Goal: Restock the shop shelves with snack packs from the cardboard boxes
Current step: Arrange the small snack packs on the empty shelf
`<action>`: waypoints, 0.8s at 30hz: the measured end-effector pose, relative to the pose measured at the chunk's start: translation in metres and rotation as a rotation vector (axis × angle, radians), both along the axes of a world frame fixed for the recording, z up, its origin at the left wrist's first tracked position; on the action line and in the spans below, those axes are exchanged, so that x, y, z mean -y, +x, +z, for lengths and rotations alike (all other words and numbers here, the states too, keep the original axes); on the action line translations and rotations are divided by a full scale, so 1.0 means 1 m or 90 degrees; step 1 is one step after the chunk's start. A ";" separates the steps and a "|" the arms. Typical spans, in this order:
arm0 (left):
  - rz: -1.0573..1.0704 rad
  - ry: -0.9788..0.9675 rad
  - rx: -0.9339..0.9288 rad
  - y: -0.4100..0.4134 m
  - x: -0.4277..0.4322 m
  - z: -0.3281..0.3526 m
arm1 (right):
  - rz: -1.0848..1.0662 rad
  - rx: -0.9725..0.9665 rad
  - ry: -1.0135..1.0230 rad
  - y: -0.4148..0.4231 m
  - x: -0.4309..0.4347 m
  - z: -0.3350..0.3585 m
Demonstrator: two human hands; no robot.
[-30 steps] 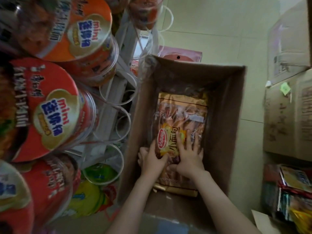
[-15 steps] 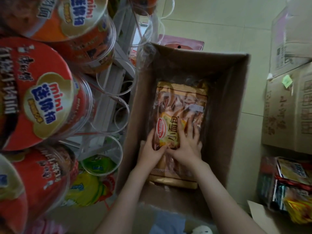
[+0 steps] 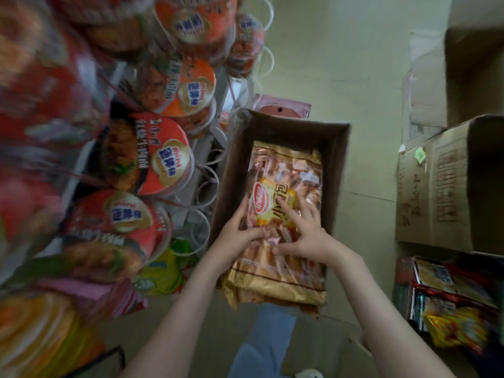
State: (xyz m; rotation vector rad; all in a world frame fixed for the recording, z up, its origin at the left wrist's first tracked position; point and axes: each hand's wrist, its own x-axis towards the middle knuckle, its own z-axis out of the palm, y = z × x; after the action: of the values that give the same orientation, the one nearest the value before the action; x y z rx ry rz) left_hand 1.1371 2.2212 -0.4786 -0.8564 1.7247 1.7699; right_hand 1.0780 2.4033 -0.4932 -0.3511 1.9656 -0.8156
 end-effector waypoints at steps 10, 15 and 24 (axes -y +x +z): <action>-0.195 -0.083 -0.318 0.043 -0.069 0.155 | -0.141 -0.233 0.030 0.077 -0.085 0.147; -0.387 -0.185 -0.539 0.103 -0.158 0.222 | -0.093 -0.721 0.274 0.161 -0.187 0.258; -0.791 -0.496 -1.149 0.217 -0.345 0.375 | -0.077 -0.904 0.596 0.374 -0.364 0.422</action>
State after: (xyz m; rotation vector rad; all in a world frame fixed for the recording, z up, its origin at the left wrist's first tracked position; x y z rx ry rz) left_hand 1.3540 2.5664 -0.1033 1.9588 2.7196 0.5519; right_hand 1.4519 2.7678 -0.0707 -0.2262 3.3813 0.6177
